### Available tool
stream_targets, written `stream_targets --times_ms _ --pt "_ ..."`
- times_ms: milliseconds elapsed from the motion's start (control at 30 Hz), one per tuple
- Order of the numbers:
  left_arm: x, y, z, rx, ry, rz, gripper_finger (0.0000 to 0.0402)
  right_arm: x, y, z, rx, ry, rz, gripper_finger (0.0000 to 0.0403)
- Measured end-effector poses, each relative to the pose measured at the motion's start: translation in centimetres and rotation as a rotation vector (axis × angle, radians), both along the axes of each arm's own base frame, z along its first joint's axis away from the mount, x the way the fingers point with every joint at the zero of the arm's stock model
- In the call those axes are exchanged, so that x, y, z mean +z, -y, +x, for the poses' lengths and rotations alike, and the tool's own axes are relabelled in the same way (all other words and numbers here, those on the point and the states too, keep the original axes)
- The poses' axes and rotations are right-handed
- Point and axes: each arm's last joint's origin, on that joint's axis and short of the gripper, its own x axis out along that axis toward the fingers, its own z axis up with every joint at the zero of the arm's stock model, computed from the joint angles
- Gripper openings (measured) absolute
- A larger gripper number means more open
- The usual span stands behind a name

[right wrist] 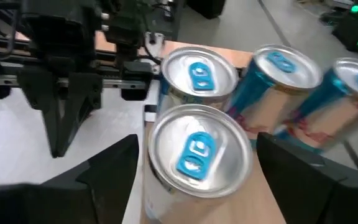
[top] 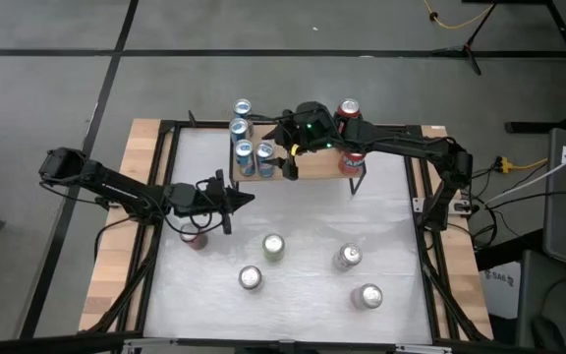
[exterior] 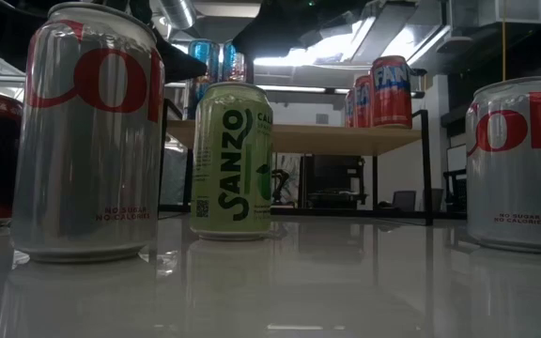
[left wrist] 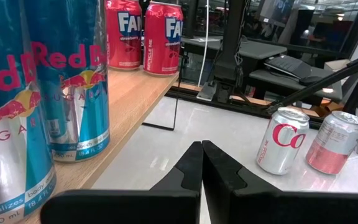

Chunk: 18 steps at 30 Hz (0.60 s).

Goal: Sort soda cans
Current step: Put the top red-silver soda can on the shelf

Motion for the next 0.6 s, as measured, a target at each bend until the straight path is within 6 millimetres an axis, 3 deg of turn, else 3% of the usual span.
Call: stream_targets --times_ms 333,600 --pt "0.0 0.0 0.0 -0.001 -0.002 0.002 0.0 3.1 -0.5 -2.8 -0.072 0.017 -0.043 0.0317" --pt "0.0 0.0 0.0 -0.001 -0.002 0.002 0.0 4.8 -2.7 -5.7 -0.058 -0.056 0.039 0.0317"
